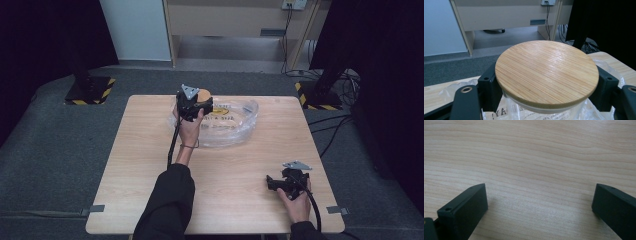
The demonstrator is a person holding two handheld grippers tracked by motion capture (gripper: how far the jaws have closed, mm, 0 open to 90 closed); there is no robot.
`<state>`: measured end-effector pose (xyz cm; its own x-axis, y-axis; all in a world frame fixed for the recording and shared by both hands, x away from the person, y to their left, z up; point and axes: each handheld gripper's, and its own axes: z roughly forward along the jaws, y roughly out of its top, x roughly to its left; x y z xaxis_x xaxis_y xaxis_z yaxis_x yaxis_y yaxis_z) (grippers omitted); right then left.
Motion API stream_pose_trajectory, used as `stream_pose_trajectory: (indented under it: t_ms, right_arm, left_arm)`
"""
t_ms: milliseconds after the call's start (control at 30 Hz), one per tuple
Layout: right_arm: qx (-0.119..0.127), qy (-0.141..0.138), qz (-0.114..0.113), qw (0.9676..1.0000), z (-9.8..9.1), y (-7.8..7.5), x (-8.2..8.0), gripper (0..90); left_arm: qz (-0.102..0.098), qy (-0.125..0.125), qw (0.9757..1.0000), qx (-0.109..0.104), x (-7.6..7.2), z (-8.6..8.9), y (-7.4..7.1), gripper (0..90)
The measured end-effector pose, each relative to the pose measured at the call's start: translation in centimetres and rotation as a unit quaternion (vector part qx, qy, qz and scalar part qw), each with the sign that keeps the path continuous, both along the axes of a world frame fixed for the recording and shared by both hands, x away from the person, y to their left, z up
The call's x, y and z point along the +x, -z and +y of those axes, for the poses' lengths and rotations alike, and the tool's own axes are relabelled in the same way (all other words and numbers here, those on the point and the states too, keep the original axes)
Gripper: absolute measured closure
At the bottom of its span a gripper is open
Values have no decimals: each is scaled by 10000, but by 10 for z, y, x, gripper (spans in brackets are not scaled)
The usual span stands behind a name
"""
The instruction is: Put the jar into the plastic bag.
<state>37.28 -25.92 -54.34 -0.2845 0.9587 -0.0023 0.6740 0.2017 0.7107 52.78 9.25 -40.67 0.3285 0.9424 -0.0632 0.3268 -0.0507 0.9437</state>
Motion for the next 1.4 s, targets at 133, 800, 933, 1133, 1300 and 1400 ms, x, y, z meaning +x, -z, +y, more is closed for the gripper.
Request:
stream_pose_trajectory:
  t_ms: [133,800,933,1133,1300,1400]
  right_arm:
    - [0,1,-1,10000,0,0,0,5]
    - [1,4,-2,10000,0,0,0,6]
    - [0,7,-4,10000,0,0,0,6]
    - [-1,7,-2,10000,0,0,0,6]
    - [-1,7,-3,10000,0,0,0,6]
    - [4,15,2,10000,0,0,0,6]
  left_arm:
    - [79,28,9999,-147,6,-4,5,254]
    - [257,-162,9995,-68,15,-17,45,253]
    - [286,-134,9995,-8,15,-21,51,252]
    - [336,-83,9993,143,14,-26,58,250]
    - [333,-42,9994,125,13,-28,61,249]
    - [375,-27,9991,171,12,-28,65,249]
